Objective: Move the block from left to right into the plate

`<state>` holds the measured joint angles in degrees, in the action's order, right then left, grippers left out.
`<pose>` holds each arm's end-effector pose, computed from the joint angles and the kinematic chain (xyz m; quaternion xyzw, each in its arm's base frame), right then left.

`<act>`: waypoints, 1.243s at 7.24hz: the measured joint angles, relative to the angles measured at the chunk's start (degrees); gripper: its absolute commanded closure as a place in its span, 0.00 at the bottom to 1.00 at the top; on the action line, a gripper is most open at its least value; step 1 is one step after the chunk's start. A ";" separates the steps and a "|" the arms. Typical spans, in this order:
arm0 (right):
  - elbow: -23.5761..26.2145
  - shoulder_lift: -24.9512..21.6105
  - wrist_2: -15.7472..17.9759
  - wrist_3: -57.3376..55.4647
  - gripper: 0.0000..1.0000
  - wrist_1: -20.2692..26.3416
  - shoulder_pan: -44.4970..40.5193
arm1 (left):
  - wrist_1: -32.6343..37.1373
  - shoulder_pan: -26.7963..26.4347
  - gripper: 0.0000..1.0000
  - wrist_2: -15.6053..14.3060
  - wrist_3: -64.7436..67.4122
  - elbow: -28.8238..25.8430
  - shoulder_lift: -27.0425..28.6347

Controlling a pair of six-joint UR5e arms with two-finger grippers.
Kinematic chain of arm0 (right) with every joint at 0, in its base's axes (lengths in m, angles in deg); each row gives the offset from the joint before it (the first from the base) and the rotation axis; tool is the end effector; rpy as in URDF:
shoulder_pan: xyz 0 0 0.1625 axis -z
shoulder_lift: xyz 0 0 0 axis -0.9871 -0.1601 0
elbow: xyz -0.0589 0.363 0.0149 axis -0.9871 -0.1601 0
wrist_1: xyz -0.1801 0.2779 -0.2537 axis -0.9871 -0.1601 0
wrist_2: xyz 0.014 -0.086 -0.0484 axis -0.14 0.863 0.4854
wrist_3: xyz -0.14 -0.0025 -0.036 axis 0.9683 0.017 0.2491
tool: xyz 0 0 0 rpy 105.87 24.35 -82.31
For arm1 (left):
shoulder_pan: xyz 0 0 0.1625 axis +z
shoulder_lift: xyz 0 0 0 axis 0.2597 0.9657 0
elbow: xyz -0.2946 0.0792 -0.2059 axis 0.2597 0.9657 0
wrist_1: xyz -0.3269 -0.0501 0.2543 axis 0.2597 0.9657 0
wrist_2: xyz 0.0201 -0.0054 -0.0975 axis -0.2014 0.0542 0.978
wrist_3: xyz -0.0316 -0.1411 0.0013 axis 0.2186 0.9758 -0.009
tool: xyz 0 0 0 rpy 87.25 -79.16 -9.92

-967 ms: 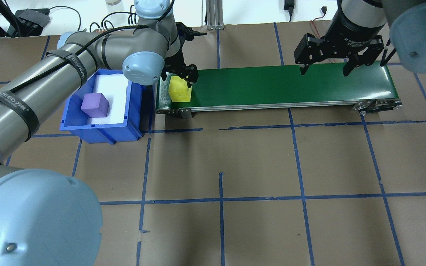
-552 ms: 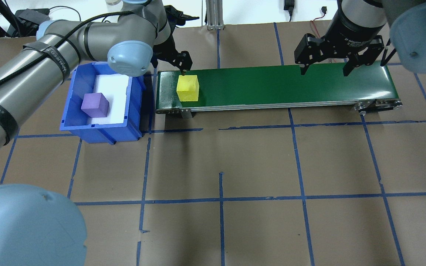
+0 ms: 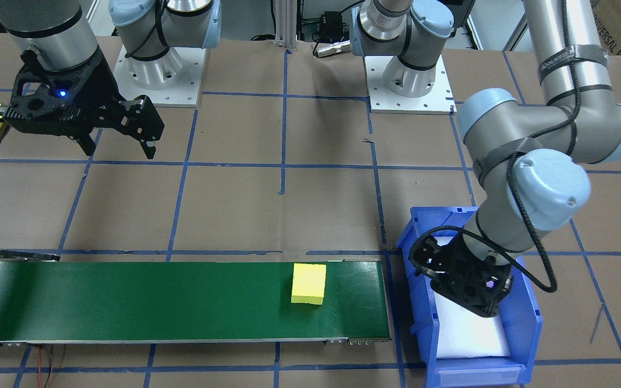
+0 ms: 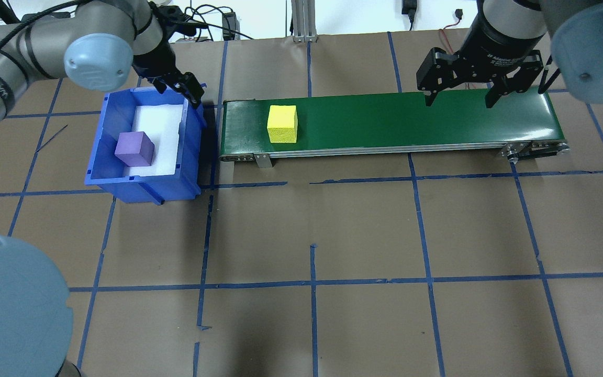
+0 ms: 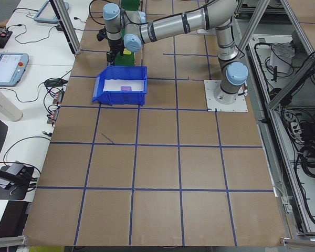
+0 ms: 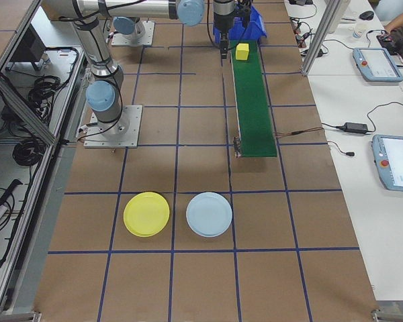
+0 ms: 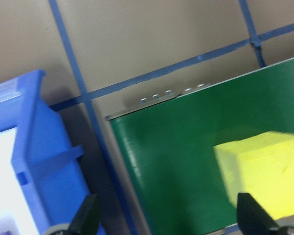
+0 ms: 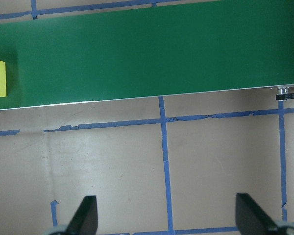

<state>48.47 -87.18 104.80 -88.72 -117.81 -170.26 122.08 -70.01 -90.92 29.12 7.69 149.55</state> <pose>0.1329 -0.5129 0.3880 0.0353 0.9981 -0.0481 0.0166 -0.0814 -0.6520 0.2376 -0.2850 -0.9581 0.0271 0.0040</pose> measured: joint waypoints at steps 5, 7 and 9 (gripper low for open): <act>0.00 -0.04 0.00 0.00 0.00 0.00 0.00 | 1.50 4.07 0.00 -6.84 -39.83 1.49 1.09; 0.00 -0.06 0.00 0.00 0.00 0.00 0.00 | 1.40 4.11 0.00 -9.61 -57.15 1.54 2.42; 0.00 -0.05 0.00 0.00 0.00 -0.04 0.00 | 1.32 4.21 0.00 -13.23 -67.43 2.19 3.00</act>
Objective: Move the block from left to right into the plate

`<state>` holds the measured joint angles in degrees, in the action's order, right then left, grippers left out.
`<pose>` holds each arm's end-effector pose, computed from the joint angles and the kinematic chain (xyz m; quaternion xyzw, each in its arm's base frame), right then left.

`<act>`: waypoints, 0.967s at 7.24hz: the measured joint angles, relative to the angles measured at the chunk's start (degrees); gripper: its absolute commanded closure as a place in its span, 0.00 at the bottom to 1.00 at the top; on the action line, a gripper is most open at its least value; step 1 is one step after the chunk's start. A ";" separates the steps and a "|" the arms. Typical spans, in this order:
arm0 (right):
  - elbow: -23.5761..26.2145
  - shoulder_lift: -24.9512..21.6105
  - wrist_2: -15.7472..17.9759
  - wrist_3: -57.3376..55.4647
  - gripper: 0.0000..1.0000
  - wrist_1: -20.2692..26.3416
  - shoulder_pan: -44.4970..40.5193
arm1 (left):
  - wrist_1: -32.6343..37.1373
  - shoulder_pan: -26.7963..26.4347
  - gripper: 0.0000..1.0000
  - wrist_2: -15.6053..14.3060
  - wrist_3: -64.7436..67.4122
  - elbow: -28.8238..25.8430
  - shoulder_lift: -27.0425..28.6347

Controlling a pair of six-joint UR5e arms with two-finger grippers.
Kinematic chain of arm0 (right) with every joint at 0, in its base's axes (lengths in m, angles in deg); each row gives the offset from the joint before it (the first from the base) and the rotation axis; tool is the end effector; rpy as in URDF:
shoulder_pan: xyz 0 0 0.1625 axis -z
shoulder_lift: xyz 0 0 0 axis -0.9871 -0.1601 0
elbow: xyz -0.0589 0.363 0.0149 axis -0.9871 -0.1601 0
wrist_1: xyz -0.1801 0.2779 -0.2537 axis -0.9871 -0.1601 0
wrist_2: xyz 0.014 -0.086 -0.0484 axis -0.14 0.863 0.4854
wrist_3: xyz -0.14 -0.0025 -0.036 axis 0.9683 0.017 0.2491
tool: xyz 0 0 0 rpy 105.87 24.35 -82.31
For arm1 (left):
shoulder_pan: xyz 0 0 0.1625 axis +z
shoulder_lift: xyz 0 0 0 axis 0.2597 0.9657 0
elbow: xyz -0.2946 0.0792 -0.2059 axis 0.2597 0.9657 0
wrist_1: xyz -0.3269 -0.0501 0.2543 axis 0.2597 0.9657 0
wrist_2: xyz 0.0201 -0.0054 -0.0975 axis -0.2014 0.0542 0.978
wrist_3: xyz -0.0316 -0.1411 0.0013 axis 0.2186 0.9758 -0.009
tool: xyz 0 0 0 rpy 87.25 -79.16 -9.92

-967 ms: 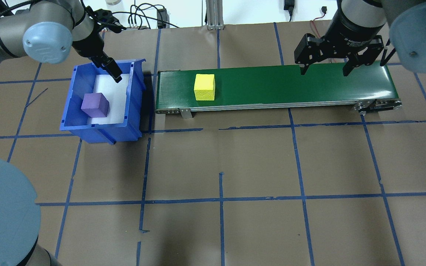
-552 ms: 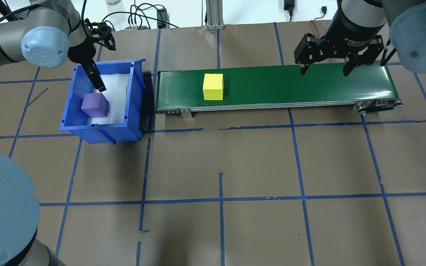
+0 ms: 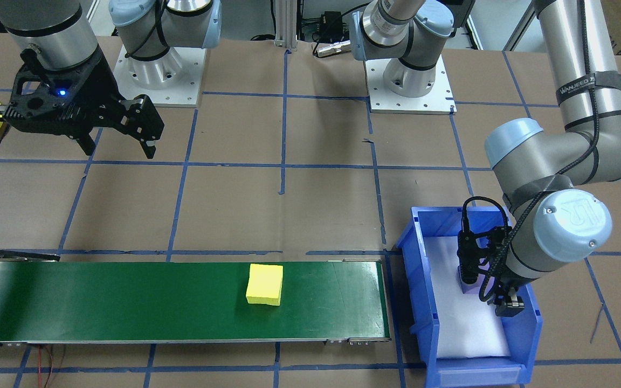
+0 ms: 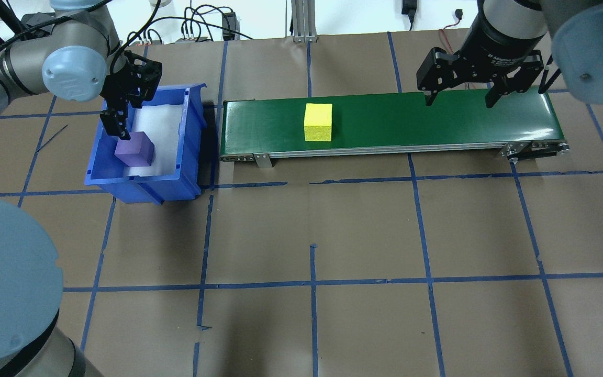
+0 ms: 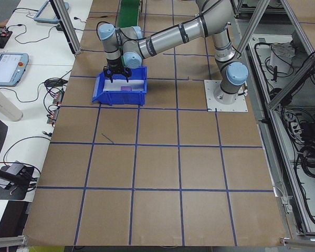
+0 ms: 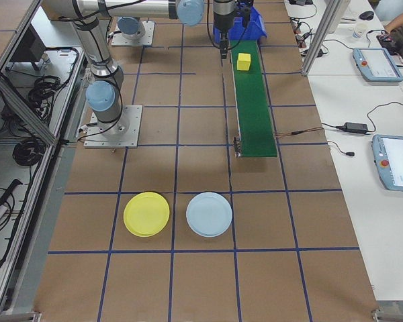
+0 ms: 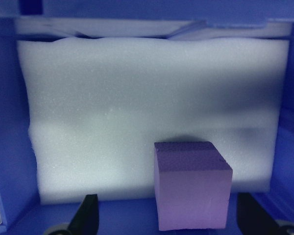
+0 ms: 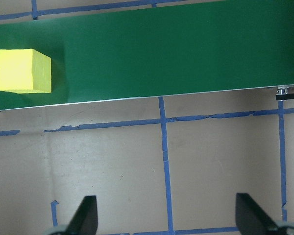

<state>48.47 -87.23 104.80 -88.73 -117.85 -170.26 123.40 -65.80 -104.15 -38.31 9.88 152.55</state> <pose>0.1329 -0.5128 0.3885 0.0353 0.9980 -0.0489 0.0166 -0.0024 -0.6398 0.1869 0.7429 0.6608 0.1033 0.0272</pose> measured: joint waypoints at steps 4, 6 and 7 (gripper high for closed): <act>0.00 0.00 -0.02 0.00 0.00 0.00 0.00 | -5.16 1.30 0.01 -1.60 -2.60 8.15 0.05; 0.00 -0.01 -0.08 0.00 0.00 -0.04 0.00 | -8.14 1.45 0.49 -1.12 -2.55 9.96 0.62; 0.00 -0.01 -0.07 0.00 0.00 -0.05 0.00 | -9.18 1.47 0.59 -0.91 -2.53 9.81 0.81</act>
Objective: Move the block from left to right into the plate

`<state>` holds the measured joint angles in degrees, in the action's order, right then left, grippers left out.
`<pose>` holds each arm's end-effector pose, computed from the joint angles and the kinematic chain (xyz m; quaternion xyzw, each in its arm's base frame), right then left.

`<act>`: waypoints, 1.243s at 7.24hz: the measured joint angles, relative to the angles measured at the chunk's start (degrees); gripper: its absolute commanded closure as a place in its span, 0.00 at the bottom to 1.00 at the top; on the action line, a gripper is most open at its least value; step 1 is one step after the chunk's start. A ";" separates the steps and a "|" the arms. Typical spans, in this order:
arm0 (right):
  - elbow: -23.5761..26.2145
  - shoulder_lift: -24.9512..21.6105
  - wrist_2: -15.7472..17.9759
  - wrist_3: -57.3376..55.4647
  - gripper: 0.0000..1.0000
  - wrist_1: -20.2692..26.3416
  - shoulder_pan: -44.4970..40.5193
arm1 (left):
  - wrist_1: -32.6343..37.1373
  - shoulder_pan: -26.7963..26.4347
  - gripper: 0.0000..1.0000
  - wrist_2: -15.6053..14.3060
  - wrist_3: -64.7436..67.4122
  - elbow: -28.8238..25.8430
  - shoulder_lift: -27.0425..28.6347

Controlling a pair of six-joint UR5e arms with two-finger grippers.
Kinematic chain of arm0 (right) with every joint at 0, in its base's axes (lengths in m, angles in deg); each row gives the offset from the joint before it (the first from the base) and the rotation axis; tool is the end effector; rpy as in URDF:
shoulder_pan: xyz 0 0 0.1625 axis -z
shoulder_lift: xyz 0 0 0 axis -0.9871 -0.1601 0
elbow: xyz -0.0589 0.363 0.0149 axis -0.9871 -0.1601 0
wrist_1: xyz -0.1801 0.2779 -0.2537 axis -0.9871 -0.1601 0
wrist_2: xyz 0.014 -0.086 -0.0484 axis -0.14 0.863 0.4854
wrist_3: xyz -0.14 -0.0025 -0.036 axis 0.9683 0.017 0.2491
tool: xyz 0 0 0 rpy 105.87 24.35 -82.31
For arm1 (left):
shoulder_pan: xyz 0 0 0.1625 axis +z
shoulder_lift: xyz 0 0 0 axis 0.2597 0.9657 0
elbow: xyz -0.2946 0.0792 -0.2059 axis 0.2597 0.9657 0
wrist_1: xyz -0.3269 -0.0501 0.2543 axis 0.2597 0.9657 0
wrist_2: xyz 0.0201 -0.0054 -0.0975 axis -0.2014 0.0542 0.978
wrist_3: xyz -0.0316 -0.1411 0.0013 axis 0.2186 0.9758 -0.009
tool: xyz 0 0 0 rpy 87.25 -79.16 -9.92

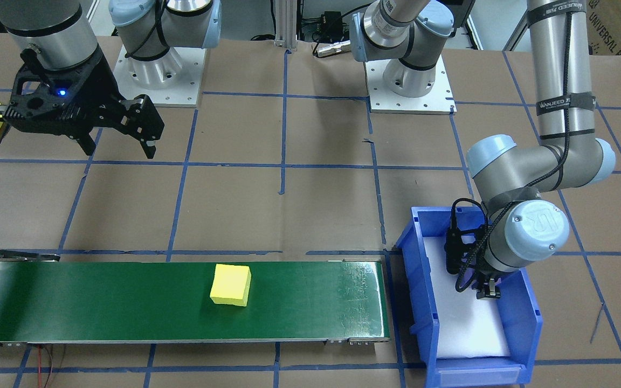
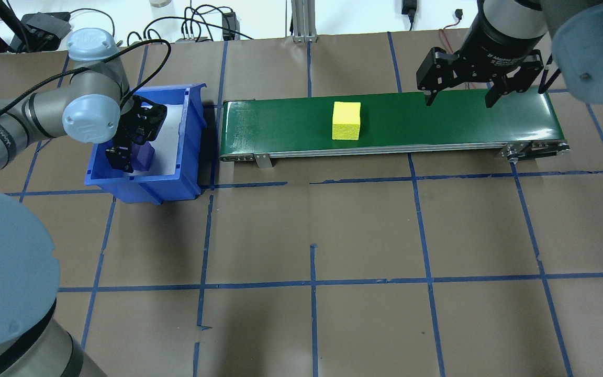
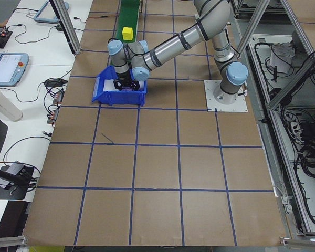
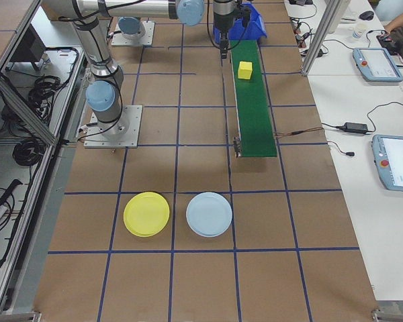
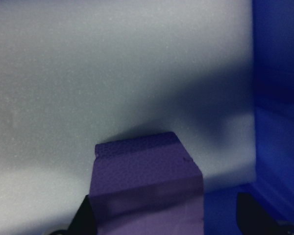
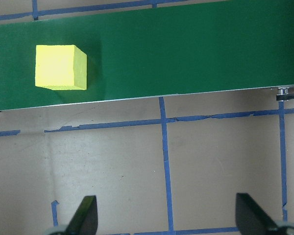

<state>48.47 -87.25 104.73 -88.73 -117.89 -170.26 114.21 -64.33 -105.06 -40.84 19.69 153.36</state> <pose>0.1331 -0.5128 0.3888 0.0353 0.9980 -0.0494 0.0172 0.0101 -0.6065 0.1179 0.7491 0.6518 0.1172 0.0169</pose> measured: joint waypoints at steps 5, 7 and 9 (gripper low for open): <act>0.00 0.05 0.06 0.00 0.00 0.00 0.00 | 2.54 -4.21 0.58 2.59 6.79 -7.29 -3.14; 0.00 0.07 0.09 0.00 0.00 0.00 0.05 | 5.05 -11.07 0.58 2.94 14.51 -12.64 -2.77; 0.00 0.09 0.14 0.00 0.00 0.00 0.08 | 5.39 -16.77 0.60 3.39 20.55 -14.83 -0.77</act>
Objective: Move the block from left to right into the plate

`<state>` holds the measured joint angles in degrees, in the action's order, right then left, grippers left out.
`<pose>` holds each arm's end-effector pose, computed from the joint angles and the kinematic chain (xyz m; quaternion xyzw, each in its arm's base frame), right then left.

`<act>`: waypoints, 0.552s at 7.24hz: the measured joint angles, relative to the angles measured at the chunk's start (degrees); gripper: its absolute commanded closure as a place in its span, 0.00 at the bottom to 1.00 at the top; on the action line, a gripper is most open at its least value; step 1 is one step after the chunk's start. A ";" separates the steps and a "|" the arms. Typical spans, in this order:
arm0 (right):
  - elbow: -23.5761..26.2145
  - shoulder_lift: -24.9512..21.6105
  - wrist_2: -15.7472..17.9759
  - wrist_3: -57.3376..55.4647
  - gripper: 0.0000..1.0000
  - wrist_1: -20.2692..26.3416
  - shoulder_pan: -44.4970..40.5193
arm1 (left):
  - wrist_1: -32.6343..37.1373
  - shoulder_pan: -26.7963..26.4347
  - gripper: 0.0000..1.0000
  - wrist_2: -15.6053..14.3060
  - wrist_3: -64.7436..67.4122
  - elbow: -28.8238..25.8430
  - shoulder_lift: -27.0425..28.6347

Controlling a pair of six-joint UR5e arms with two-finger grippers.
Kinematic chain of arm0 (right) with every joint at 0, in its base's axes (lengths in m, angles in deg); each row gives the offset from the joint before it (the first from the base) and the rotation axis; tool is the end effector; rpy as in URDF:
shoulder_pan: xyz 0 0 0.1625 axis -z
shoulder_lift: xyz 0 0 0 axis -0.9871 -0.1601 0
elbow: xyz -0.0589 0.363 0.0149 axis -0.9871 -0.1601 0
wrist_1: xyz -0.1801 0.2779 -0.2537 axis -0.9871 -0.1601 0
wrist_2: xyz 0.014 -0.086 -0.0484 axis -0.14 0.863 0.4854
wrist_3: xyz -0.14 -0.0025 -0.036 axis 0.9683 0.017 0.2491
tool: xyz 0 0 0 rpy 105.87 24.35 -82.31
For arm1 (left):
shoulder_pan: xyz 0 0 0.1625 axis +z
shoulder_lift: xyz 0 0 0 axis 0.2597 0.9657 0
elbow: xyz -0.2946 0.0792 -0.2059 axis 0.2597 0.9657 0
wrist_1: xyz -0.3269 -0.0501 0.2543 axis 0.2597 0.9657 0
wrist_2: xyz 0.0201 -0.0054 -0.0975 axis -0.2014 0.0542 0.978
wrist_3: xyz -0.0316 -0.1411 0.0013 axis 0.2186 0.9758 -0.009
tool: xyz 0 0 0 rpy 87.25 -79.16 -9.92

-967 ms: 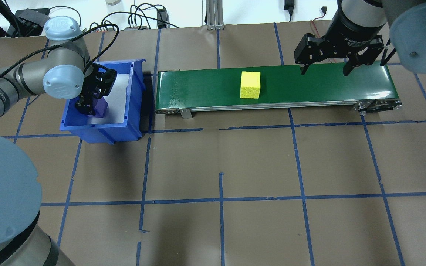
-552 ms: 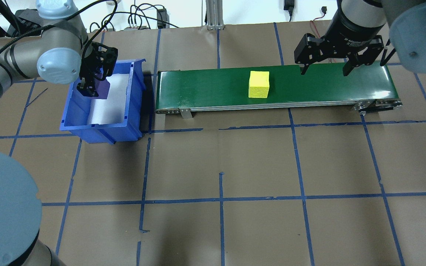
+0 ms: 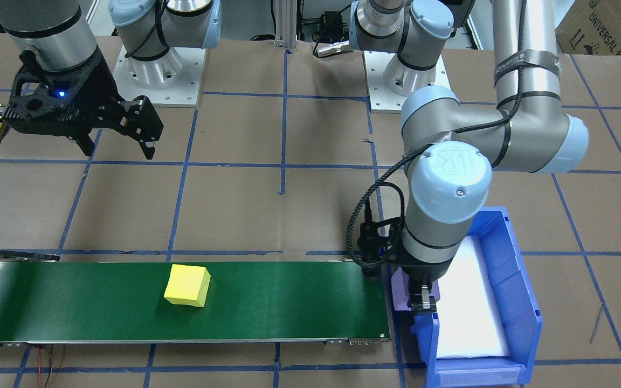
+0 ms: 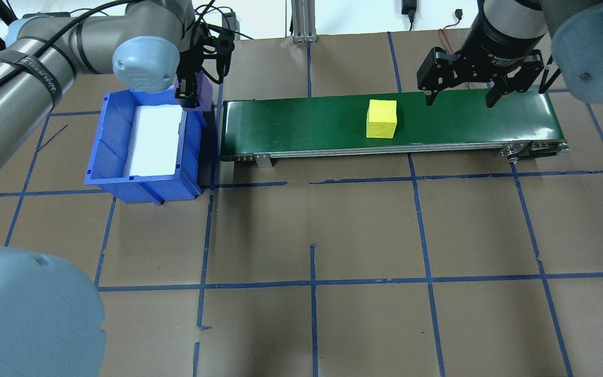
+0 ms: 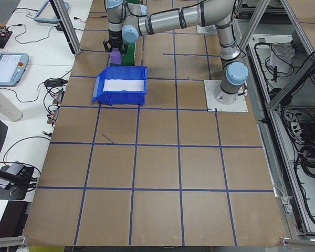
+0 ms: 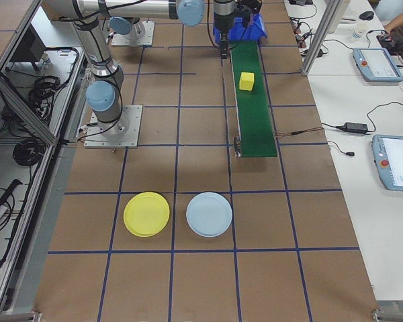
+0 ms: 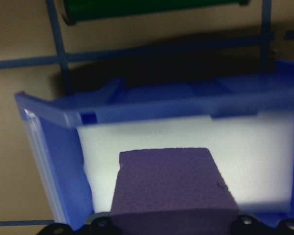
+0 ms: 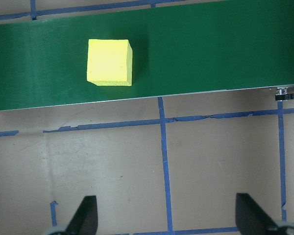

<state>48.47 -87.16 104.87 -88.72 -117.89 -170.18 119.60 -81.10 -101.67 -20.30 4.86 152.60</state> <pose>0.1320 -0.5133 0.3880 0.0360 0.9980 -0.0486 0.0159 -0.1808 -0.6492 0.2333 0.7236 0.6842 0.0193 0.0889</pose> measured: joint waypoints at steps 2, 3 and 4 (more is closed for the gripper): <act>0.00 0.00 0.00 0.04 0.00 0.00 0.01 | 0.01 -2.91 0.59 0.51 1.90 -0.40 4.12; 0.00 0.00 -0.04 0.04 0.00 0.00 0.01 | 0.04 -3.31 0.33 1.54 2.04 -0.28 5.07; 0.02 0.00 -0.04 0.06 0.00 0.00 0.01 | 0.06 -3.45 0.00 2.46 2.06 -0.14 5.45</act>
<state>48.49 -87.16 104.83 -88.66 -117.90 -170.17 119.66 -84.55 -99.20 -18.24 4.72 158.05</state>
